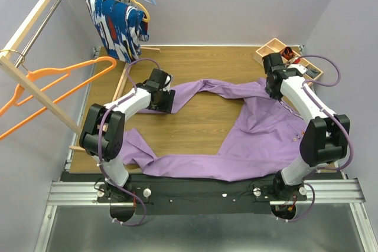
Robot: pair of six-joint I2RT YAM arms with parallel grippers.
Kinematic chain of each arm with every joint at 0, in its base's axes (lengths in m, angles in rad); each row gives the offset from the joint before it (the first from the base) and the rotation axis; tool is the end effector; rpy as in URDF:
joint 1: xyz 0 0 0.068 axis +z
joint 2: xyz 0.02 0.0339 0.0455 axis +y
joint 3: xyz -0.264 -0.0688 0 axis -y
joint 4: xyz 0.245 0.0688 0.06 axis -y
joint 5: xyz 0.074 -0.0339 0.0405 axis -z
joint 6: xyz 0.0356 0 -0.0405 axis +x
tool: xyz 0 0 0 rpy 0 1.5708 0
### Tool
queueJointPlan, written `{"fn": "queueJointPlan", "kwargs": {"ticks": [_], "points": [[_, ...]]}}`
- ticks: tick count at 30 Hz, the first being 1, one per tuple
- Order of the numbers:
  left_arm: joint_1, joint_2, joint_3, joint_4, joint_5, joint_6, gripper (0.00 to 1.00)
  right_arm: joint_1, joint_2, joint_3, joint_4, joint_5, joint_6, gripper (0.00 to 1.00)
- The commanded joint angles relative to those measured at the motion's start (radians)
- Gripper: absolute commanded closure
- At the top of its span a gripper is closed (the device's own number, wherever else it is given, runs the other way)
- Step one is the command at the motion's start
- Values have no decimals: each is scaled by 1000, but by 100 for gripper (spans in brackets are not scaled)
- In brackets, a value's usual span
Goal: Place the trousers on the hanger
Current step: Fold the trousers
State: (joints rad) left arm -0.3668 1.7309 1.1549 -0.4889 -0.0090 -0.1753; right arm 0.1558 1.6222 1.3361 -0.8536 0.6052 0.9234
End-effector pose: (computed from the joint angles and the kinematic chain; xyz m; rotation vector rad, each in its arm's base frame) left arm 0.3300 -0.1264 0.1951 0.2500 2.6348 -0.1717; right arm 0.3279 0.0310 0.2717 1.0706 2.2047 -0.3798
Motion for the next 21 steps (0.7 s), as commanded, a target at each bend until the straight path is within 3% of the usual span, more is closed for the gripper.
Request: {"fn": "queueJointPlan", "kwargs": {"ticks": [1, 11, 13, 14, 16, 21], "points": [[-1, 12, -38, 111, 38, -67, 27, 4, 2, -25, 16, -25, 9, 99], [-1, 142, 29, 168, -72, -55, 28, 4, -25, -57, 30, -55, 22, 99], [-1, 173, 48, 156, -83, -24, 60, 2, -28, -57, 30, -50, 20, 99], [-1, 179, 55, 148, -101, -15, 83, 4, -34, -55, 30, -50, 20, 99], [-1, 182, 80, 109, -124, 19, 100, 2, -38, -55, 30, -44, 17, 99], [31, 101, 173, -113, -122, 51, 100, 4, -35, -58, 28, -18, 6, 99]]}}
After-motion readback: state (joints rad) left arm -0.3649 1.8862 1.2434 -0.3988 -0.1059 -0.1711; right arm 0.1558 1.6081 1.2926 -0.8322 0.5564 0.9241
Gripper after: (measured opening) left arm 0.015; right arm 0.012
